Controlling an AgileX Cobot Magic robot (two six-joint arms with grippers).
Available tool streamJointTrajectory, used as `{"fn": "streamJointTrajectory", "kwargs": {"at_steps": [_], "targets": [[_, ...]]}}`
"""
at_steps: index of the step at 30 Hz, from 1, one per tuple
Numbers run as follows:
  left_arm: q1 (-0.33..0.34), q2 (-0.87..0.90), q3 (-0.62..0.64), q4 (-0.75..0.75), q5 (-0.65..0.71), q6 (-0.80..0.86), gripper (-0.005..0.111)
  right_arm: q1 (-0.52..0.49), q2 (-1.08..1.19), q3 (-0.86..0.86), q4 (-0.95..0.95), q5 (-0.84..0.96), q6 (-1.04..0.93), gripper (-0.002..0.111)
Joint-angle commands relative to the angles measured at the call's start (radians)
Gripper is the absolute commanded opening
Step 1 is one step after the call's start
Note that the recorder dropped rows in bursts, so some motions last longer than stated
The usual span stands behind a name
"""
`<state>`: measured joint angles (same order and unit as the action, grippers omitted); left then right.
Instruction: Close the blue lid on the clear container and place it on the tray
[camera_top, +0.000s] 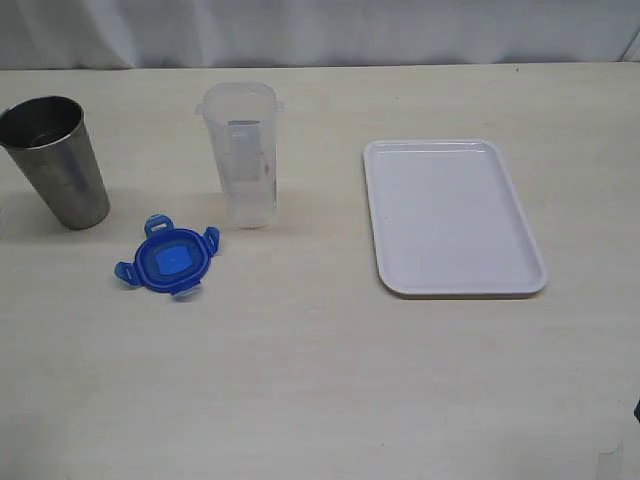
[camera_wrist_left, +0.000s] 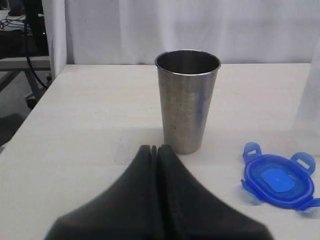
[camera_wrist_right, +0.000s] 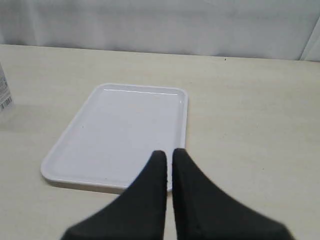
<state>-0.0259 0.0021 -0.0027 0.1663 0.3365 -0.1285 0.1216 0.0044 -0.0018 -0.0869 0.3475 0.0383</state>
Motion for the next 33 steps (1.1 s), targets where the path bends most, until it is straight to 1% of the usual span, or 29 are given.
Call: {"fn": "streamJointTrajectory", "kwargs": {"at_steps": [1,2,6,14,15,16,17,18,20,21,22,23,24,25,26,27,33], "targets": [[0.001,-0.002,0.003,0.012,-0.082,0.0,0.0,-0.006,-0.004,0.002,-0.007,0.001,0.001,0.004],[0.001,-0.002,0.003,-0.004,-0.115,0.0,0.0,-0.006,-0.004,0.002,-0.007,0.001,0.001,0.004],[0.001,-0.002,0.003,-0.045,-0.336,-0.007,0.0,-0.006,-0.004,0.002,-0.007,0.001,0.001,0.004],[0.001,-0.002,0.003,-0.048,-0.71,-0.007,0.0,-0.006,-0.004,0.002,-0.007,0.001,0.001,0.004],[0.001,-0.002,0.003,-0.048,-0.775,-0.027,0.0,-0.006,-0.004,0.002,-0.007,0.001,0.001,0.004],[0.001,-0.002,0.003,-0.048,-0.799,-0.063,0.0,-0.006,-0.004,0.002,-0.007,0.001,0.001,0.004],[0.001,-0.002,0.003,-0.045,-0.807,-0.152,0.0,-0.006,-0.004,0.002,-0.007,0.001,0.001,0.004],[0.001,-0.002,0.003,-0.043,-0.807,-0.182,0.0,-0.006,-0.004,0.002,-0.007,0.001,0.001,0.004],[0.001,-0.002,0.003,-0.043,-0.807,-0.187,0.0,-0.006,-0.004,0.002,-0.007,0.001,0.001,0.004],[0.001,-0.002,0.003,-0.043,-0.807,-0.187,0.008,-0.006,-0.004,0.002,-0.007,0.001,0.001,0.004],[0.001,-0.002,0.003,-0.035,-0.805,-0.187,0.02,-0.006,-0.004,0.002,-0.007,0.001,0.001,0.004],[0.001,-0.002,0.003,-0.028,-0.805,-0.187,0.029,-0.006,-0.004,0.002,-0.007,0.001,0.001,0.004],[0.001,-0.002,0.003,-0.023,-0.803,-0.187,0.044,-0.006,-0.004,0.002,-0.007,0.001,0.001,0.004],[0.001,-0.002,0.003,-0.021,-0.8,-0.187,0.061,-0.006,-0.004,0.002,-0.007,0.001,0.001,0.004],[0.001,-0.002,0.003,-0.021,-0.799,-0.177,0.089,-0.006,-0.004,0.002,-0.007,0.001,0.001,0.004],[0.001,-0.002,0.003,-0.021,-0.799,-0.175,0.104,-0.006,-0.004,0.002,-0.007,0.001,0.001,0.004],[0.001,-0.002,0.003,-0.021,-0.807,-0.124,0.105,-0.006,-0.004,0.002,-0.007,0.001,0.001,0.004]]}}
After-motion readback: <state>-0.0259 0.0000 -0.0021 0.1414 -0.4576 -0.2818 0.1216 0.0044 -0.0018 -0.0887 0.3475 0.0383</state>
